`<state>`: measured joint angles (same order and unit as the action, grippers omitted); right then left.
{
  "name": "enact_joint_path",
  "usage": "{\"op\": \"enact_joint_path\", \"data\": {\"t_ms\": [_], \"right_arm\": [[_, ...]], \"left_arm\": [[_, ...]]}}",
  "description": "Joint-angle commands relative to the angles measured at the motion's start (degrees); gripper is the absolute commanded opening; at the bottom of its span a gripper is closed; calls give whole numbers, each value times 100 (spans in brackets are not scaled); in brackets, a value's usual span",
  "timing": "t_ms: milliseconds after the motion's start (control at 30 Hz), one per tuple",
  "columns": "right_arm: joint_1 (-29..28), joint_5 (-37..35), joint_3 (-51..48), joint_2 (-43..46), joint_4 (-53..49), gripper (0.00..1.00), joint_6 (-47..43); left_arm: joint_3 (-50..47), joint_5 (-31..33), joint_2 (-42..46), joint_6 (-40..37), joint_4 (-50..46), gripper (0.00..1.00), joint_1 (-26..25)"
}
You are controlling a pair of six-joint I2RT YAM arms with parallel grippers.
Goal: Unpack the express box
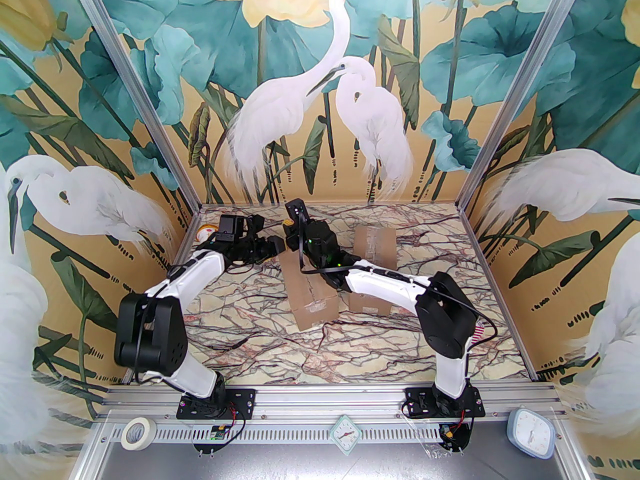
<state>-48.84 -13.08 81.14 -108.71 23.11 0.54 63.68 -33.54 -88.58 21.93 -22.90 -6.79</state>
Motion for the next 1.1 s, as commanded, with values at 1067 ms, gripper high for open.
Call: {"op": "enact_joint_path", "data": {"t_ms": [1067], "right_arm": [[173, 1770, 48, 95, -527, 0, 369]], "left_arm": [[1278, -933, -1100, -2208, -1415, 64, 227]]}}
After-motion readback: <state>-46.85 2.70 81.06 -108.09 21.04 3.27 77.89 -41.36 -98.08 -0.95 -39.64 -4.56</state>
